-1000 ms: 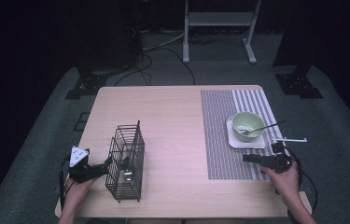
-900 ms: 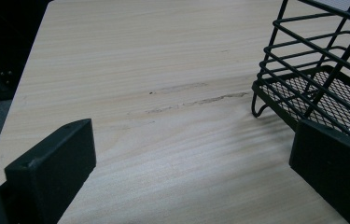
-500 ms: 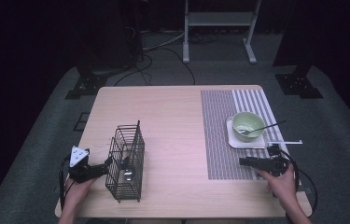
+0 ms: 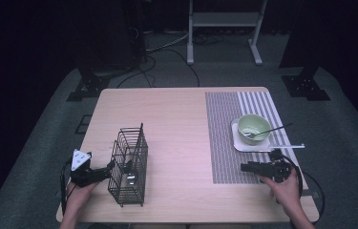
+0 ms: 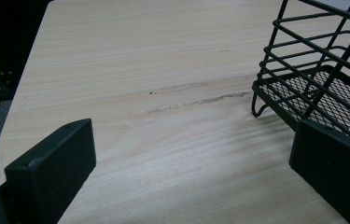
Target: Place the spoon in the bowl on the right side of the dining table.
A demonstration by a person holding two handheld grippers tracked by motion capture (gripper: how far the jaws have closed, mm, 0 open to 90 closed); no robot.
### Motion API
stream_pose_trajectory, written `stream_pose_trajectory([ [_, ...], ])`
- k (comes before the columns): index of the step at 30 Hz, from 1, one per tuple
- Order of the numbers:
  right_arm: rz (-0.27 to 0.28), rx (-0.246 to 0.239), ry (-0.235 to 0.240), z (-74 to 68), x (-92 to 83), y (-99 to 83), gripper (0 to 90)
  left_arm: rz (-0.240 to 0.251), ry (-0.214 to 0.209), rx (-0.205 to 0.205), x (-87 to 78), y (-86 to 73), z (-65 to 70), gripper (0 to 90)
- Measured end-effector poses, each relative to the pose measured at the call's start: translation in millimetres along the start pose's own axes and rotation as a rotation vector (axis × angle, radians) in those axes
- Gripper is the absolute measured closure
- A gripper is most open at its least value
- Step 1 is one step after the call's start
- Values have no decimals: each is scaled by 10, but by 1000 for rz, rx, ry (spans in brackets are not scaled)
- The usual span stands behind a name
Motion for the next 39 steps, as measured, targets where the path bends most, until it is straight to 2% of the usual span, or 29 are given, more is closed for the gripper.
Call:
stream_pose_trajectory([
  [21, -18, -63, 10, -201, 70, -82, 461, 1, -1, 0, -1, 0, 0, 0],
  [32, -26, -81, 13, -256, 103, -142, 455, 0, -1, -1, 0, 0, -1, 0],
  [39, -25, -73, 25, -269, 126, -190, 455, -2, -1, -1, 3, 0, -3, 0],
])
Point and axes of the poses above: each handheld gripper's, and its own axes: x roughly forward along the jaws, y roughly out of its top, z roughly to its right, the point moved 7 cm from there along x, roughly forward along the jaws, and after that the axes turned 12 degrees about -y, right-handed, at the moved point
